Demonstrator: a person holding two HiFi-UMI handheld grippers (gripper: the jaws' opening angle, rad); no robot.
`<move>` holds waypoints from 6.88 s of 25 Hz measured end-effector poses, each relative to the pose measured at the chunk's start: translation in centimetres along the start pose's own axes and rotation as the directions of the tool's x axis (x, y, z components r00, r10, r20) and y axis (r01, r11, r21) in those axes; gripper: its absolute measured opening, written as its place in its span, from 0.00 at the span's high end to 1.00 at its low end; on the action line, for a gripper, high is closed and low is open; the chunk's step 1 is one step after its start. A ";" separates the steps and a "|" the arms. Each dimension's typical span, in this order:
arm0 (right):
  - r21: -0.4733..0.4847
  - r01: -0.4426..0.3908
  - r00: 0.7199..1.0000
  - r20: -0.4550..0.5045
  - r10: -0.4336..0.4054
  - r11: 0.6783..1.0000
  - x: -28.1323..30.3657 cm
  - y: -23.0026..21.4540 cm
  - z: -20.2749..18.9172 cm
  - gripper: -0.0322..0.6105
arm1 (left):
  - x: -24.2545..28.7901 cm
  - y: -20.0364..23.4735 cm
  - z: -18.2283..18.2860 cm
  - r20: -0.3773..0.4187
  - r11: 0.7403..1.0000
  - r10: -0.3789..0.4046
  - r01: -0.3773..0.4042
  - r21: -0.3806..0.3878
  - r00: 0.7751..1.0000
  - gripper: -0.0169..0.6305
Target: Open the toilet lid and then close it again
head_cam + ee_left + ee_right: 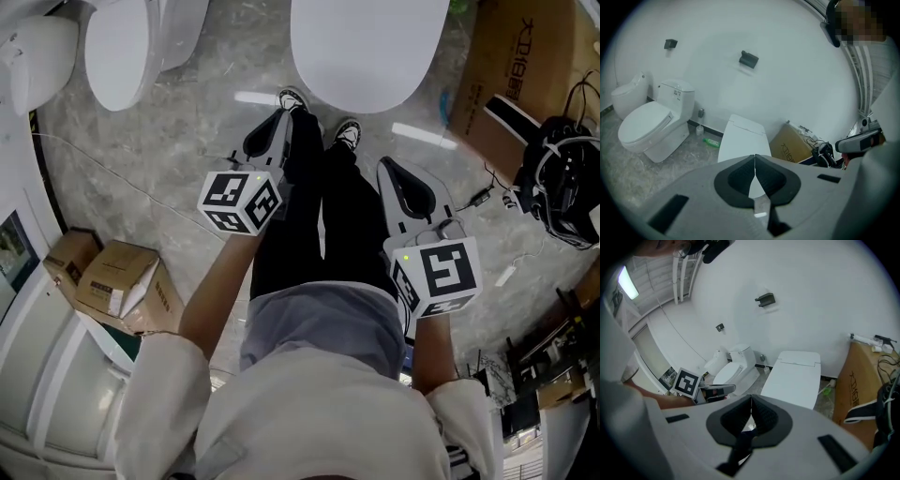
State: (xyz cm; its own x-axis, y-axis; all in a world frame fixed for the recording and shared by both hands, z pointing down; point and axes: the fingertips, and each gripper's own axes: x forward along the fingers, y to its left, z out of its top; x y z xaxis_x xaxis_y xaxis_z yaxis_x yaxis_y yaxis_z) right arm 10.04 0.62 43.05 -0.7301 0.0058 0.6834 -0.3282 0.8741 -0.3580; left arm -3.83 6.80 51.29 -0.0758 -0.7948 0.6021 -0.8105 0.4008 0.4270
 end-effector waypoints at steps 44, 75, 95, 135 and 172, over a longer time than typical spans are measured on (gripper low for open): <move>0.153 0.027 0.990 -0.141 -0.005 0.988 7.6 -4.2 -5.8 0.93 | 19.6 12.9 -16.4 -0.253 0.921 -0.050 -0.053 -0.387 0.966 0.78; 0.160 0.013 0.992 -0.127 0.008 0.987 7.6 -3.3 -5.0 0.93 | 18.8 10.7 -15.3 -0.302 0.982 -0.022 -0.036 -0.184 0.953 0.79; 0.135 -0.018 0.997 -0.067 0.027 0.991 5.7 -1.3 -2.7 0.93 | 15.6 8.2 -11.1 -0.290 0.991 -0.028 -0.012 -0.135 0.957 0.78; 0.026 -0.028 0.999 0.028 0.027 0.999 -0.8 2.3 6.2 0.93 | 11.2 3.2 -0.8 -0.245 0.986 -0.055 0.014 -0.166 0.968 0.77; 0.016 0.101 0.984 0.145 -0.103 0.995 0.1 6.1 17.0 0.93 | 9.4 -0.7 9.3 -0.257 0.952 -0.295 0.260 -0.163 0.920 0.74</move>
State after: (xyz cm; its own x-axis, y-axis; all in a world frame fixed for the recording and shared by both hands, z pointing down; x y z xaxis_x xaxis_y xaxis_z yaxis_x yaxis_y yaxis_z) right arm -2.21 -2.34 30.11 -0.7716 -0.1544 0.6171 -0.4101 0.8623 -0.2971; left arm -9.35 -5.21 50.42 0.3186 -0.7327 0.6014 -0.6964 0.2496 0.6729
